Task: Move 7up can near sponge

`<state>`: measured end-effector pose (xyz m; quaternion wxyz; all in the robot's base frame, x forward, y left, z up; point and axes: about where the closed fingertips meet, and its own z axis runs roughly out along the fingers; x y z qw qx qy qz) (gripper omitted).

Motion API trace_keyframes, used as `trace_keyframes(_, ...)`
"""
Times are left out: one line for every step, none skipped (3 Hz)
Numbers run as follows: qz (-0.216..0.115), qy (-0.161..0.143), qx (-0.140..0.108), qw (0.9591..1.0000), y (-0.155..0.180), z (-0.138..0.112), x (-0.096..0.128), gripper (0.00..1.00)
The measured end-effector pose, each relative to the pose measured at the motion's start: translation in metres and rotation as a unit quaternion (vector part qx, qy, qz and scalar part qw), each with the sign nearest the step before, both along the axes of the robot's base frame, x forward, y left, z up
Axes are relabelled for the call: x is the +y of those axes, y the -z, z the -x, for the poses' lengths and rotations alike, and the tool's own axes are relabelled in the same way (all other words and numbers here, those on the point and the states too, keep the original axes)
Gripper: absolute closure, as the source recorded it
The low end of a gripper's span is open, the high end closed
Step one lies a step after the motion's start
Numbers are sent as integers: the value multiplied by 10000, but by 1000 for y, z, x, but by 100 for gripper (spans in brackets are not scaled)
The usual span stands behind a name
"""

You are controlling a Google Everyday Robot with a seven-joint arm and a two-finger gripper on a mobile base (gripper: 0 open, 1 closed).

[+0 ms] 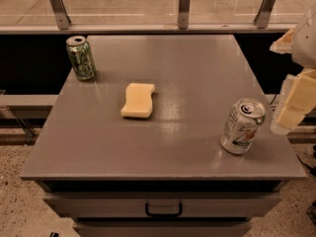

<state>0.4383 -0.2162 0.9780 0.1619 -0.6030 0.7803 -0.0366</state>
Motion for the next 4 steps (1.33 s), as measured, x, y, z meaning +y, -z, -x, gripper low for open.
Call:
trace_keyframes(0,0,-1,10000,0,0,0,0)
trace_keyframes(-98,-66,38,9999,-2,0,1,0)
trace_keyframes(-429,-361,307,9980,8,3,11,0)
trace_keyframes(-714,-655,632,9933,26,8,27,0)
